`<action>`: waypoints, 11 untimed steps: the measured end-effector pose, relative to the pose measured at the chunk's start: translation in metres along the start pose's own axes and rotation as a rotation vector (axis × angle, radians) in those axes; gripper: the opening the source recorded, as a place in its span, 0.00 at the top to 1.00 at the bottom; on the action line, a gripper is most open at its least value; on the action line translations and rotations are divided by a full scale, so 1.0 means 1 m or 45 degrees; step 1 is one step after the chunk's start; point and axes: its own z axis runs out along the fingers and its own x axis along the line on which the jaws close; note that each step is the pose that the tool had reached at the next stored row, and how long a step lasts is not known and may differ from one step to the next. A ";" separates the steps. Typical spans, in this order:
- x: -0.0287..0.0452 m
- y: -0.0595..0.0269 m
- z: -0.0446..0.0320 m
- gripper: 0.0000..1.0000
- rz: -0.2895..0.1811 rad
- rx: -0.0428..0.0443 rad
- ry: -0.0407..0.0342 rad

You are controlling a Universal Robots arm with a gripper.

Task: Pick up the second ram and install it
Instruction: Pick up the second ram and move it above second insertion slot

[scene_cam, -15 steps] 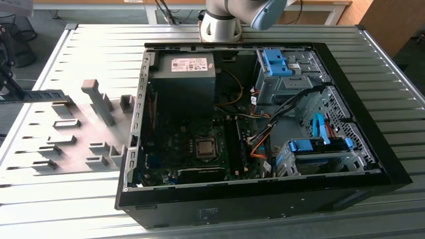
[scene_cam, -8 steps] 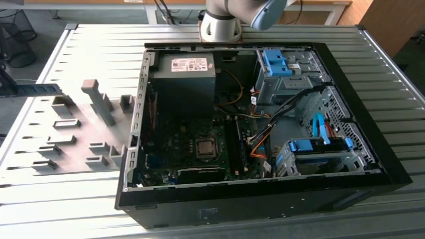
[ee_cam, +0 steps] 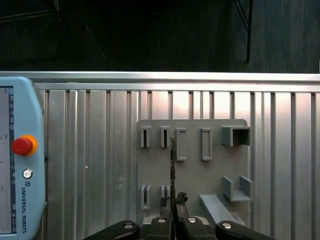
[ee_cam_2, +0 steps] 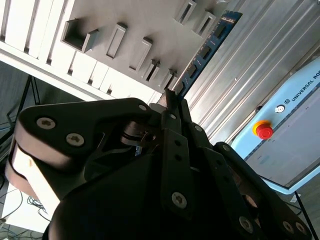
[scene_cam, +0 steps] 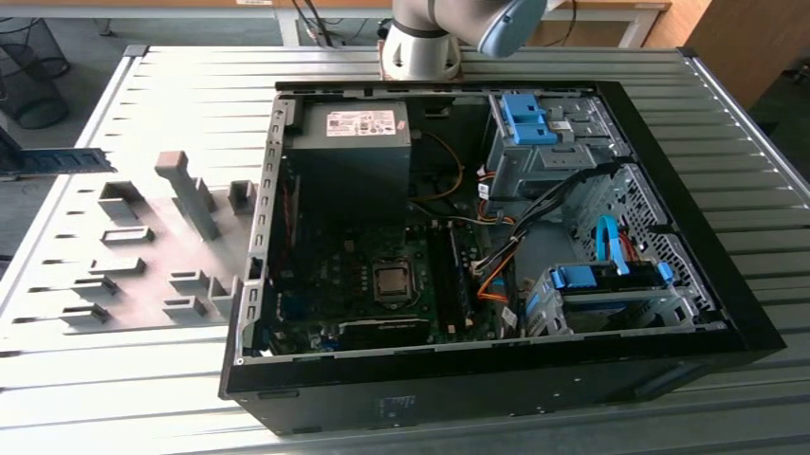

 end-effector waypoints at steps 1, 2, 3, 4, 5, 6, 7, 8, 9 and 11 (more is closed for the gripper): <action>0.0000 0.0000 -0.0001 0.86 0.000 0.000 0.0001; 0.0000 0.0000 -0.0003 0.86 0.000 0.000 0.0002; 0.0000 0.0000 -0.0003 0.86 0.000 0.000 0.0002; 0.0000 -0.0003 -0.0004 0.86 0.000 0.000 0.0003; 0.0000 -0.0009 -0.0005 0.86 0.000 -0.001 0.0005; 0.0000 -0.0015 -0.0004 0.86 0.000 0.000 0.0004; 0.0000 -0.0022 -0.0003 0.86 0.000 0.000 0.0003; 0.0000 -0.0029 -0.0003 0.86 0.000 0.000 0.0003; 0.0000 -0.0037 -0.0003 0.86 0.000 0.000 0.0003; 0.0000 -0.0054 -0.0003 0.86 0.000 0.000 0.0003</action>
